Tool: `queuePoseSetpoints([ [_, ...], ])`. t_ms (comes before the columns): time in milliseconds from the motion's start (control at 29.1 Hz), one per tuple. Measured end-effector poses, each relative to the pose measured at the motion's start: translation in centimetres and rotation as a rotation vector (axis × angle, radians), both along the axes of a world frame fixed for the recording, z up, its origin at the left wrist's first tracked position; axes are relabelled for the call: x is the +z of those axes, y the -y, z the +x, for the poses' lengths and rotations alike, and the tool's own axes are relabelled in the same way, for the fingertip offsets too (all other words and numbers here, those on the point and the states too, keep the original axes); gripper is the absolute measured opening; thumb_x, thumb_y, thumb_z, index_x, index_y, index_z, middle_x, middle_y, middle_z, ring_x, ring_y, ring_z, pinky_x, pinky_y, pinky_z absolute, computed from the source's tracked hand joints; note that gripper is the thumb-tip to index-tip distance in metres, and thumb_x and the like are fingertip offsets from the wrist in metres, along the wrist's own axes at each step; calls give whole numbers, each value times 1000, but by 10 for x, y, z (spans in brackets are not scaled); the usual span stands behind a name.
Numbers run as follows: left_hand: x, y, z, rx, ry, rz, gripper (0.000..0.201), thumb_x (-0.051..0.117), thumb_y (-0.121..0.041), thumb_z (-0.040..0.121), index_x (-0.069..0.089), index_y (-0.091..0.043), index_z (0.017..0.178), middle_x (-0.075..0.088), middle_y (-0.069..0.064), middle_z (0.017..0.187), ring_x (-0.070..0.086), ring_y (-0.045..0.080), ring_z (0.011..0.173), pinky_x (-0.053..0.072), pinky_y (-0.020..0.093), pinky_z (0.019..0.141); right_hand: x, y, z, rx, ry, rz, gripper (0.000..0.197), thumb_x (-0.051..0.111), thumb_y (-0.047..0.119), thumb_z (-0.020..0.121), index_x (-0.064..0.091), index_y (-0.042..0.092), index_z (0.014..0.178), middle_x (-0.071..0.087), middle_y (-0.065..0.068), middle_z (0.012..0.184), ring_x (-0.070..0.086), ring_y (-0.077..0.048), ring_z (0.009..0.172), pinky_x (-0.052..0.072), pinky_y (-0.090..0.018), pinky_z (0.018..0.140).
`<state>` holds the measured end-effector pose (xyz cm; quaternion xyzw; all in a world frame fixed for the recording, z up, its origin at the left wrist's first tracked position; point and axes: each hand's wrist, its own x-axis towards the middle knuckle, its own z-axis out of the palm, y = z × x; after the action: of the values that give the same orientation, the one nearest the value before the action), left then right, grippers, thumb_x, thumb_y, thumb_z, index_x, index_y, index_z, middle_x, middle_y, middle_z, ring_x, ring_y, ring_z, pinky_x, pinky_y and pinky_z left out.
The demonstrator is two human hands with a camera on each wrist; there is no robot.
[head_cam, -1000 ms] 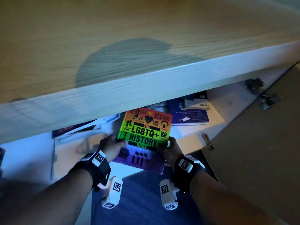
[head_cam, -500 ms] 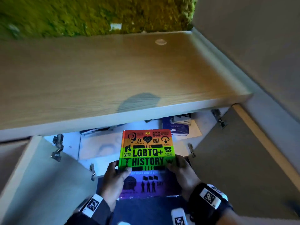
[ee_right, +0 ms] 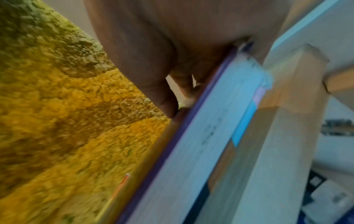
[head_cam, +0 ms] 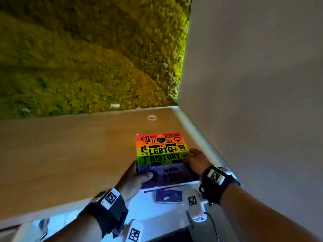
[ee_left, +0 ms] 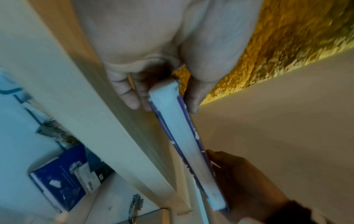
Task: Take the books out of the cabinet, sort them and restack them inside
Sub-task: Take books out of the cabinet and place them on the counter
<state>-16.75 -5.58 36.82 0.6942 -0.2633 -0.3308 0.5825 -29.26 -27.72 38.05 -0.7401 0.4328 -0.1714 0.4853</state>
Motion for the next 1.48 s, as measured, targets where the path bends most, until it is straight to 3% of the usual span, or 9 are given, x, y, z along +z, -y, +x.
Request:
queuePoseSetpoints([
  [137, -21, 79, 46, -221, 57, 14, 54, 73, 5, 84, 50, -14, 128, 69, 5, 114, 68, 15, 103, 53, 17, 81, -16, 75, 32, -3, -240, -188, 30, 67, 14, 89, 68, 9, 120, 69, -14, 122, 65, -30, 110, 48, -31, 89],
  [309, -56, 140, 76, -275, 203, 139, 60, 82, -33, 66, 54, -34, 119, 71, -5, 111, 69, 15, 104, 56, 39, 96, -45, 115, 38, -62, -399, -240, 26, 59, 21, 95, 64, 10, 119, 66, -12, 123, 62, -33, 113, 39, -28, 79],
  [481, -79, 152, 89, -251, 402, 247, 74, 69, -68, 55, 58, -34, 120, 65, 3, 104, 71, 19, 82, 63, 34, 65, -42, 113, 41, -2, -412, -310, 23, 56, 20, 96, 63, 14, 117, 65, -11, 123, 60, -33, 115, 38, -30, 80],
  [652, -70, 112, 61, -270, 412, 201, 61, 65, -53, 62, 65, -30, 120, 72, 1, 102, 70, 21, 91, 58, 45, 83, -33, 66, 8, -15, -214, -259, 34, 61, 15, 96, 64, 16, 129, 66, -2, 118, 62, -22, 108, 43, -27, 84],
  [755, -75, 52, 16, -195, 366, 137, 53, 61, -42, 77, 66, -23, 126, 68, -1, 104, 66, 15, 95, 53, 30, 89, -49, 16, -31, -52, -38, -303, 23, 62, 13, 95, 69, 12, 117, 64, -6, 113, 59, -19, 95, 43, -20, 76],
  [961, -158, -40, -71, -306, 241, 238, 29, 61, -33, 80, 74, -29, 105, 74, -12, 96, 67, 8, 90, 49, 22, 83, -156, -73, -102, 58, 196, -36, 10, 64, 21, 92, 69, 18, 101, 70, -10, 101, 69, -25, 87, 50, -26, 73],
  [1167, -260, 26, -38, -271, -61, 392, 38, 65, -33, 80, 62, -19, 115, 66, 6, 94, 63, 19, 84, 41, 26, 66, -283, -34, -72, -42, 176, 608, 25, 46, 7, 98, 56, 16, 77, 55, -5, 72, 50, -18, 56, 32, -20, 48],
  [1373, -359, 113, 32, -201, 68, 308, 58, 63, -47, 88, 54, -7, 129, 62, 20, 96, 58, 19, 61, 32, 30, 51, -376, 57, -19, -167, 95, 229, 12, 67, 26, 86, 67, 22, 97, 68, -12, 91, 63, -29, 79, 55, -38, 70],
  [1476, -385, 143, 50, -168, 185, 248, 46, 63, -53, 86, 60, -18, 115, 69, 21, 110, 68, 40, 95, 50, 38, 64, -394, 84, 5, -180, 51, 99, 33, 68, 36, 87, 60, 18, 113, 64, -11, 106, 64, -30, 95, 57, -43, 89],
])
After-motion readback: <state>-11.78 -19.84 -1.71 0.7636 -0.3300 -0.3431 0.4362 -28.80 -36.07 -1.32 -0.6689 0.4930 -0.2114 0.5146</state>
